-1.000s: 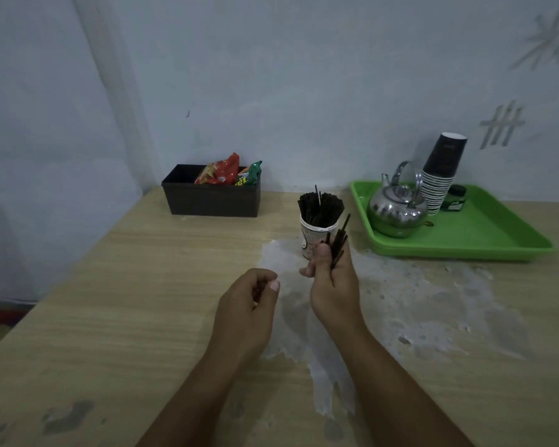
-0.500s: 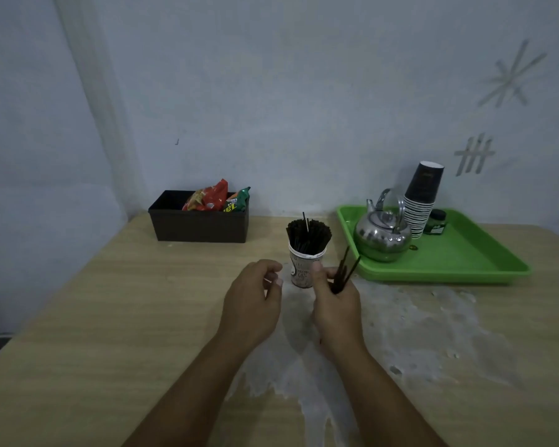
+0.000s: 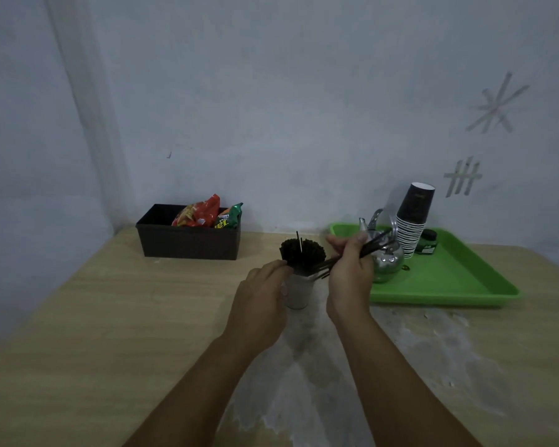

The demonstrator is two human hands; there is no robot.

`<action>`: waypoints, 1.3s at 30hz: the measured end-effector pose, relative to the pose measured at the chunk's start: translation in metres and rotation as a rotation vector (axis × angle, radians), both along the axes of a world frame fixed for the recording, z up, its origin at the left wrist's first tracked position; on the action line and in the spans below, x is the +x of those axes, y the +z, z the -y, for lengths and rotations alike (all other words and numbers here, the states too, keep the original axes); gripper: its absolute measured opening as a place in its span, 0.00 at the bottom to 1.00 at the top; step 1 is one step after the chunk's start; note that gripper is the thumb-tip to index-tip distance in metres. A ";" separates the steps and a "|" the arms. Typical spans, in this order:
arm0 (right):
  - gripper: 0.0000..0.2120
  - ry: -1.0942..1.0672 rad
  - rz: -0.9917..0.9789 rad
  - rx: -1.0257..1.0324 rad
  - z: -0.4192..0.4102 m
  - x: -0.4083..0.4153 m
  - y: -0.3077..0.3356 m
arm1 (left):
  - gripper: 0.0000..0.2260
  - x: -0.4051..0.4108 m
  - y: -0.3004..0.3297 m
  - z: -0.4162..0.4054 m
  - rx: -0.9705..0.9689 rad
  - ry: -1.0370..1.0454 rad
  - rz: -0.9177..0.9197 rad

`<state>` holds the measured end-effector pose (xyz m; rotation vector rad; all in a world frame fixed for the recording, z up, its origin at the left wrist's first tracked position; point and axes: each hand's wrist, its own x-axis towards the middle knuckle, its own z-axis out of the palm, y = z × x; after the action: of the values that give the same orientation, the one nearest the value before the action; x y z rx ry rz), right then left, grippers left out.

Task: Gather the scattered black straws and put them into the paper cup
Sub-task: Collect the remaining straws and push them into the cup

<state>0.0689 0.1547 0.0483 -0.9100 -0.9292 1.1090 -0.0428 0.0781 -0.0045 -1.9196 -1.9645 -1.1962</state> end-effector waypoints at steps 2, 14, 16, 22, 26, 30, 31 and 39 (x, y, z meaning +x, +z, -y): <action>0.24 0.014 0.021 0.016 -0.006 -0.004 0.005 | 0.21 0.000 0.000 0.000 -0.003 0.005 -0.005; 0.19 0.204 0.372 0.063 -0.023 -0.028 -0.007 | 0.24 0.000 -0.003 0.000 0.025 -0.032 0.098; 0.18 0.190 0.450 0.092 -0.024 -0.028 -0.012 | 0.23 -0.001 -0.004 0.000 0.031 -0.032 0.098; 0.19 0.099 0.321 0.076 -0.025 -0.023 -0.010 | 0.23 -0.002 -0.003 0.000 0.024 -0.028 0.084; 0.22 0.095 0.361 0.043 -0.027 -0.021 -0.005 | 0.22 -0.002 -0.004 -0.001 0.024 -0.029 0.084; 0.18 0.123 0.578 0.105 -0.030 -0.023 -0.010 | 0.22 -0.003 -0.004 -0.001 0.015 -0.023 0.081; 0.15 0.113 0.603 0.139 -0.032 -0.024 -0.013 | 0.22 -0.003 -0.004 -0.001 0.011 -0.023 0.077; 0.34 0.135 0.517 0.192 -0.035 -0.024 -0.014 | 0.22 -0.004 -0.004 -0.002 -0.008 -0.032 0.075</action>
<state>0.0451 0.1896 0.0346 -1.0041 -1.5128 0.8885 -0.0463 0.0797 -0.0082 -1.9441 -1.9850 -1.2884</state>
